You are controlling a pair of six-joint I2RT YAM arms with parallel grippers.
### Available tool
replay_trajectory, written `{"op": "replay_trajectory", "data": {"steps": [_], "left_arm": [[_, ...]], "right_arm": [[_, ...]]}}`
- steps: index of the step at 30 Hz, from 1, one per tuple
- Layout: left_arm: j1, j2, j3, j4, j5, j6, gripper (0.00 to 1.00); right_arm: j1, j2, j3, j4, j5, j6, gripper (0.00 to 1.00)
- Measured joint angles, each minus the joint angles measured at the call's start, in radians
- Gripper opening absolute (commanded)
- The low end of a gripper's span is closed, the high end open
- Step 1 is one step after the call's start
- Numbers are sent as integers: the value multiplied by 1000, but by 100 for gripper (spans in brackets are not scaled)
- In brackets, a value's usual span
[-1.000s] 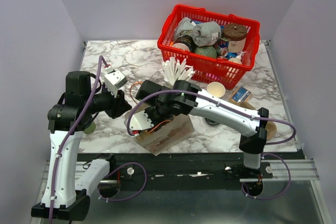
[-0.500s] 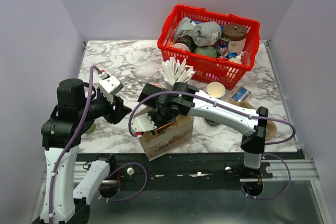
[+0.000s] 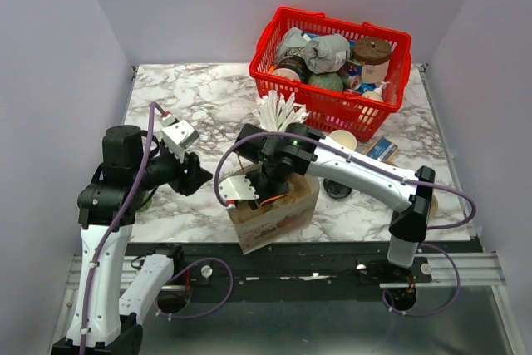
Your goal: Pack the takeout coffee
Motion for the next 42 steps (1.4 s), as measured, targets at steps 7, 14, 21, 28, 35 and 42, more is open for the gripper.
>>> {"op": "replay_trajectory", "data": {"steps": [7, 14, 21, 28, 35, 42], "left_arm": [[0, 3, -5, 21, 3, -6, 60], [0, 10, -26, 43, 10, -8, 60], [0, 26, -41, 57, 22, -13, 60], [0, 42, -42, 66, 25, -13, 61], [0, 42, -46, 80, 35, -14, 62], [0, 43, -47, 87, 37, -14, 62]], "right_arm": [[-38, 8, -29, 1, -71, -1, 5], [-39, 18, -71, 1, -73, -19, 6], [-39, 23, -102, 3, -74, -45, 21], [-39, 30, -104, 14, -72, -50, 44], [-39, 30, -104, 14, -55, -45, 65], [-39, 26, -101, 13, -46, -40, 73]]}}
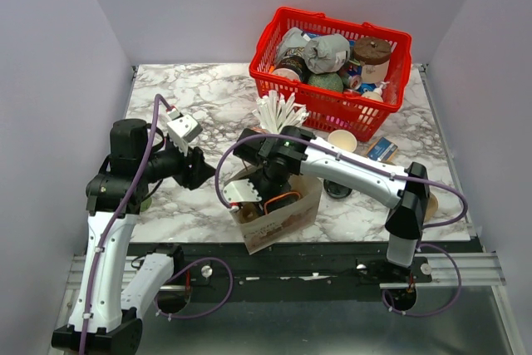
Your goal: Pack the takeout coffee
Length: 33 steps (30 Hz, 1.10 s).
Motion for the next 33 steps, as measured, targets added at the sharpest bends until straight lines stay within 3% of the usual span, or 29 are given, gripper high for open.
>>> {"op": "replay_trajectory", "data": {"steps": [13, 21, 29, 33], "left_arm": [[-20, 17, 10, 33, 37, -26, 63], [-89, 97, 105, 60, 113, -44, 69], [-185, 180, 160, 69, 142, -37, 71], [-248, 241, 188, 43, 142, 5, 71]], "right_arm": [[0, -93, 117, -4, -8, 43, 74], [0, -178, 207, 1, -28, 90, 75], [-2, -467, 50, 83, 14, 180, 76], [-40, -521, 34, 167, 70, 235, 77]]}}
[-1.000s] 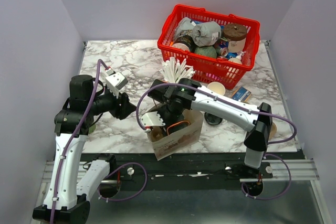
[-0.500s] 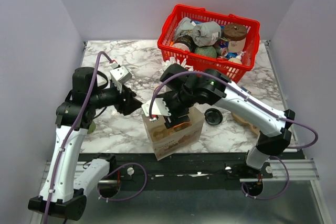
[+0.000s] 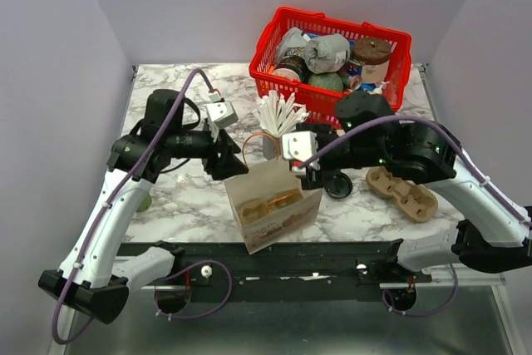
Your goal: Pack the takeout coffee
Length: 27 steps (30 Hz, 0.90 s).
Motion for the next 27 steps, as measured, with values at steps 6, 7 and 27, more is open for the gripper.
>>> {"op": "replay_trajectory", "data": {"steps": [6, 7, 27], "left_arm": [[-88, 29, 3, -48, -35, 68, 66], [-95, 30, 3, -52, -47, 75, 64], [-138, 93, 38, -132, -197, 174, 0]], "right_arm": [[-113, -1, 0, 166, 157, 88, 100], [-137, -1, 2, 203, 191, 106, 100], [-230, -20, -63, 389, 336, 195, 100]]}}
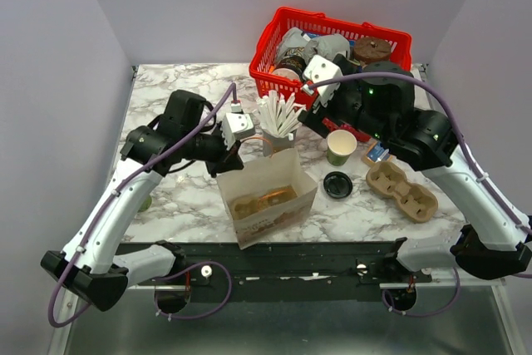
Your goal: Pack the takeout coffee
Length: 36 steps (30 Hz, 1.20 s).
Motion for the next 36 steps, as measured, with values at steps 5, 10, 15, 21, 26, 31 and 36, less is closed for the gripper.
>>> {"op": "replay_trajectory", "data": {"steps": [5, 10, 15, 21, 26, 31, 36], "left_arm": [[0, -29, 68, -87, -95, 85, 0], [0, -111, 76, -133, -208, 163, 0], [1, -163, 66, -145, -239, 190, 0], [1, -259, -14, -118, -240, 206, 0], [0, -394, -111, -100, -229, 252, 0], [0, -474, -141, -98, -164, 260, 0], [0, -500, -182, -103, -76, 245, 0]], "right_arm": [[-18, 0, -31, 26, 8, 14, 100], [-19, 0, -48, 39, 8, 26, 100], [-19, 10, -65, 44, 6, 37, 100], [-19, 29, -66, 44, 2, 50, 100], [-19, 29, -95, 51, -5, 56, 100], [-19, 29, -124, 50, -10, 58, 100], [-19, 30, -134, 50, -16, 59, 100]]}}
